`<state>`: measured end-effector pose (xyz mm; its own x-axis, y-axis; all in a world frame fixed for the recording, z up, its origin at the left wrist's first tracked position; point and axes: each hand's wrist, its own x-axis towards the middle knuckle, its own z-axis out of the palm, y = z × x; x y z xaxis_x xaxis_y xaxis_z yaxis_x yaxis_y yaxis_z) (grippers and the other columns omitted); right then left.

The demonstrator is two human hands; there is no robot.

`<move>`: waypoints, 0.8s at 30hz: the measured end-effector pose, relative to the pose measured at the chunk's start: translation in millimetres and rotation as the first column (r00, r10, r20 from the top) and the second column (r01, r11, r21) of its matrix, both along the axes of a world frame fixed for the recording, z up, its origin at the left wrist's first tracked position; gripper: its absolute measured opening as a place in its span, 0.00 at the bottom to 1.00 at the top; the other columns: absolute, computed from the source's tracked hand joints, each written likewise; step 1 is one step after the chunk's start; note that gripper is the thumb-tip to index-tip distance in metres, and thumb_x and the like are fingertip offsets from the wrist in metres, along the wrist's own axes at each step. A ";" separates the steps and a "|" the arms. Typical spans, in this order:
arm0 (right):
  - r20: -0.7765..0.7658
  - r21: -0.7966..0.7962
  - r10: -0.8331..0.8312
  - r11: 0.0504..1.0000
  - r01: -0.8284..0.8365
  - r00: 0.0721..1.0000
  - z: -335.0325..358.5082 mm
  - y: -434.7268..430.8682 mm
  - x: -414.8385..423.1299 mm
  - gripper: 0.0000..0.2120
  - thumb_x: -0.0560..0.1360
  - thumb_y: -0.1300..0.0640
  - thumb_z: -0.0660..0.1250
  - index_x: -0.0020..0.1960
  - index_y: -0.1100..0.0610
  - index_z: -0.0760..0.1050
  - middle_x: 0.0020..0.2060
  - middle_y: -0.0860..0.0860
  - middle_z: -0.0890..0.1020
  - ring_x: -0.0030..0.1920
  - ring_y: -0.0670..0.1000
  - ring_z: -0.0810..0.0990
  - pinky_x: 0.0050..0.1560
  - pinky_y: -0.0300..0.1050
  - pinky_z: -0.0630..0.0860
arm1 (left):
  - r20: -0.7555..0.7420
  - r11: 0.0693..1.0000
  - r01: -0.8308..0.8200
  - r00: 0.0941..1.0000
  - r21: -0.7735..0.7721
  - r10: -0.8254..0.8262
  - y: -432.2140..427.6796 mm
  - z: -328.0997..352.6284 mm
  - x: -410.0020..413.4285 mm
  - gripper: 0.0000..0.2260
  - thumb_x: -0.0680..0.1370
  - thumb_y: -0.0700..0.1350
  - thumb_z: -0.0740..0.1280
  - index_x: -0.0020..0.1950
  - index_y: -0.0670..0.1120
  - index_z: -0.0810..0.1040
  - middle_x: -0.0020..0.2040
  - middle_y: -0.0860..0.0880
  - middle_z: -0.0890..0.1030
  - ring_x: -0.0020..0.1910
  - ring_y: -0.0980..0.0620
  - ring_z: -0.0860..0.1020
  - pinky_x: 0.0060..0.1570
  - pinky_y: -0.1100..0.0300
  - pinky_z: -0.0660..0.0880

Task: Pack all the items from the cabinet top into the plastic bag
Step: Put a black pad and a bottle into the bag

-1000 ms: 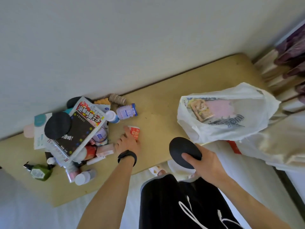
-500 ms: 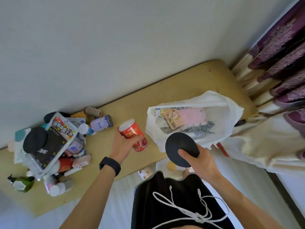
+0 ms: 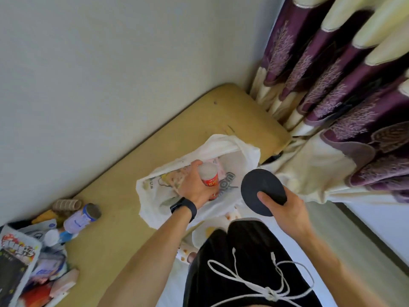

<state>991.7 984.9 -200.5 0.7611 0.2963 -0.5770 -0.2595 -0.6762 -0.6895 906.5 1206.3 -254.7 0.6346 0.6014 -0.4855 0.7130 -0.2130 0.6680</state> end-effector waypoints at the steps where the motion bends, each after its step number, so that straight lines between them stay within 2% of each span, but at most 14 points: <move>1: 0.003 -0.013 -0.025 1.000 0.025 1.000 -0.7 -9.0 3.7 0.15 0.75 0.46 0.71 0.60 0.44 0.76 0.48 0.43 0.83 0.46 0.42 0.80 0.39 0.37 0.73 | -0.024 1.000 0.025 0.999 0.001 -0.025 -6.7 -7.7 7.2 0.33 0.66 0.50 0.79 0.64 0.54 0.64 0.53 0.54 0.74 0.53 0.49 0.76 0.46 0.57 0.72; 4: 0.013 -0.056 -0.083 0.995 0.084 0.996 -5.2 -32.0 11.6 0.18 0.74 0.45 0.71 0.63 0.46 0.77 0.50 0.46 0.84 0.48 0.48 0.82 0.42 0.41 0.75 | -0.099 0.998 0.061 0.993 0.011 -0.060 -21.7 -25.9 19.9 0.33 0.66 0.53 0.78 0.63 0.55 0.63 0.55 0.53 0.77 0.54 0.46 0.78 0.49 0.53 0.76; 6: 0.009 -0.062 -0.097 0.993 0.098 0.995 -7.7 -40.2 14.7 0.18 0.74 0.46 0.71 0.63 0.46 0.77 0.50 0.46 0.84 0.49 0.49 0.82 0.44 0.43 0.76 | -0.105 0.998 0.049 0.994 0.048 -0.044 -26.7 -30.2 23.7 0.34 0.66 0.55 0.77 0.65 0.55 0.62 0.57 0.51 0.78 0.53 0.46 0.79 0.47 0.54 0.76; 9: -0.001 -0.074 -0.083 0.994 0.083 0.997 -9.0 -37.7 18.4 0.15 0.74 0.46 0.71 0.60 0.44 0.77 0.47 0.42 0.83 0.47 0.47 0.81 0.43 0.41 0.75 | -0.072 0.993 0.056 0.996 0.102 -0.048 -28.3 -29.0 22.4 0.34 0.67 0.53 0.76 0.66 0.55 0.61 0.55 0.50 0.78 0.50 0.46 0.77 0.42 0.55 0.74; 12: 0.020 -0.065 0.004 0.998 -0.003 1.000 -7.1 -22.6 21.5 0.12 0.75 0.47 0.71 0.57 0.41 0.74 0.44 0.39 0.80 0.44 0.41 0.79 0.40 0.36 0.73 | -0.116 0.987 0.057 0.992 0.151 -0.039 -28.1 -29.0 8.6 0.32 0.69 0.50 0.75 0.66 0.54 0.59 0.57 0.49 0.76 0.53 0.44 0.76 0.44 0.52 0.76; 15: 0.060 -0.052 0.140 0.989 -0.137 0.988 -3.7 -0.6 24.1 0.09 0.76 0.49 0.69 0.54 0.41 0.73 0.41 0.36 0.79 0.42 0.37 0.78 0.37 0.31 0.70 | -0.200 0.955 0.149 0.975 0.255 -0.099 -29.6 -32.6 -12.3 0.32 0.71 0.48 0.74 0.69 0.50 0.62 0.63 0.45 0.74 0.59 0.41 0.76 0.49 0.50 0.75; 17: 0.094 -0.093 0.243 0.968 -0.235 0.965 -2.5 15.3 26.5 0.07 0.77 0.47 0.67 0.54 0.45 0.74 0.40 0.43 0.81 0.39 0.41 0.78 0.35 0.34 0.71 | -0.248 0.931 0.214 0.958 0.296 -0.141 -28.2 -35.1 -25.0 0.34 0.71 0.48 0.74 0.73 0.49 0.61 0.67 0.45 0.71 0.63 0.41 0.73 0.56 0.47 0.74; 20: 0.113 -0.159 0.372 0.922 -0.353 0.921 -2.4 43.0 30.2 0.18 0.79 0.46 0.64 0.66 0.52 0.72 0.46 0.51 0.81 0.42 0.52 0.78 0.35 0.40 0.72 | -0.312 0.880 0.293 0.933 0.374 -0.178 -21.5 -28.3 -38.6 0.34 0.73 0.49 0.71 0.75 0.49 0.60 0.71 0.46 0.68 0.69 0.43 0.69 0.63 0.46 0.70; 22: 0.123 -0.157 0.375 0.922 -0.355 0.919 -5.2 63.9 31.7 0.23 0.79 0.48 0.65 0.69 0.57 0.67 0.52 0.55 0.80 0.48 0.57 0.79 0.41 0.44 0.75 | -0.379 0.834 0.369 0.901 0.411 -0.213 -14.9 -19.9 -50.1 0.31 0.76 0.51 0.67 0.76 0.49 0.61 0.74 0.47 0.65 0.72 0.44 0.65 0.70 0.48 0.64; 24: 0.074 -0.154 0.286 0.950 -0.273 0.955 -18.6 85.5 37.9 0.25 0.77 0.50 0.68 0.67 0.60 0.64 0.56 0.57 0.78 0.52 0.61 0.80 0.44 0.51 0.79 | -0.485 0.784 0.473 0.837 0.403 -0.255 -8.0 -11.8 -65.6 0.28 0.78 0.55 0.62 0.76 0.49 0.61 0.76 0.47 0.62 0.75 0.45 0.58 0.75 0.45 0.53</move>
<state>1029.5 1070.4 -219.1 0.7124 0.4259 -0.5577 0.0156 -0.8042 -0.5942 841.0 1198.3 -266.5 0.6805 0.5841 -0.4424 0.6809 -0.7271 0.0873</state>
